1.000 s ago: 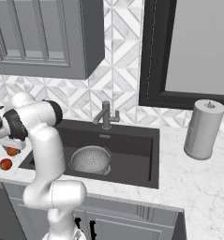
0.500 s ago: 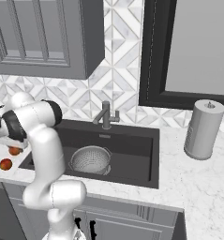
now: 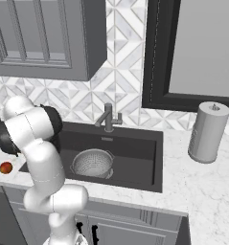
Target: Put the colander in the sink, put the pear, apple, apple in the colander, and turn on the sink faucet and pour water over the colander.
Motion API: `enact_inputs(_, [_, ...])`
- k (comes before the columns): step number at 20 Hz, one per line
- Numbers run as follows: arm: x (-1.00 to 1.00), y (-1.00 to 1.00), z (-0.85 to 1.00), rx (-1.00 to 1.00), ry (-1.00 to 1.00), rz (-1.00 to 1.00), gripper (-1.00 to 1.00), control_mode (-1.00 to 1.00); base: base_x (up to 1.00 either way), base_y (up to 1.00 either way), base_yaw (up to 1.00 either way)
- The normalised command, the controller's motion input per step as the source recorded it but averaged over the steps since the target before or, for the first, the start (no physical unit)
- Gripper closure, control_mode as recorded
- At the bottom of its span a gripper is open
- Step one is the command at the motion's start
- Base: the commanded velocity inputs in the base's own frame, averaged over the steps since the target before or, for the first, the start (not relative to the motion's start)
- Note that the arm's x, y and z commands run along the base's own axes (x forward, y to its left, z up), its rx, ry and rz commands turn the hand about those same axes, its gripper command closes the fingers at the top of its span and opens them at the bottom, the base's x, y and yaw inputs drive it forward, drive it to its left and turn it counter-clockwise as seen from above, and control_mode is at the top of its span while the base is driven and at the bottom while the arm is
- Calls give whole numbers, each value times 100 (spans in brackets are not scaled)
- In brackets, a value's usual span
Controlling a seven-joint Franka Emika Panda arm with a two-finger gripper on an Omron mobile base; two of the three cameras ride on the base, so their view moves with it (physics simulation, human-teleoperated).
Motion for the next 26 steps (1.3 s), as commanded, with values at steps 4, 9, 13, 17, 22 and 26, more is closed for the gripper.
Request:
enact_inputs(4, [36,-71,18,-24,0,-22,100,-100,0,0,0])
enact_inputs(9, [38,-82,2,-23,3,-15,100,-100,0,0,0])
enact_inputs(13, [41,-91,-2,-17,14,-8,100,-100,0,0,0])
enact_inputs(17, [27,-81,-35,-15,5,-2,100,-100,0,0,0])
enact_inputs(22, [34,-53,-56,0,15,-5,100,-100,0,0,0])
enact_inputs(26, [32,-37,-44,1,25,-2,100,-100,0,0,0])
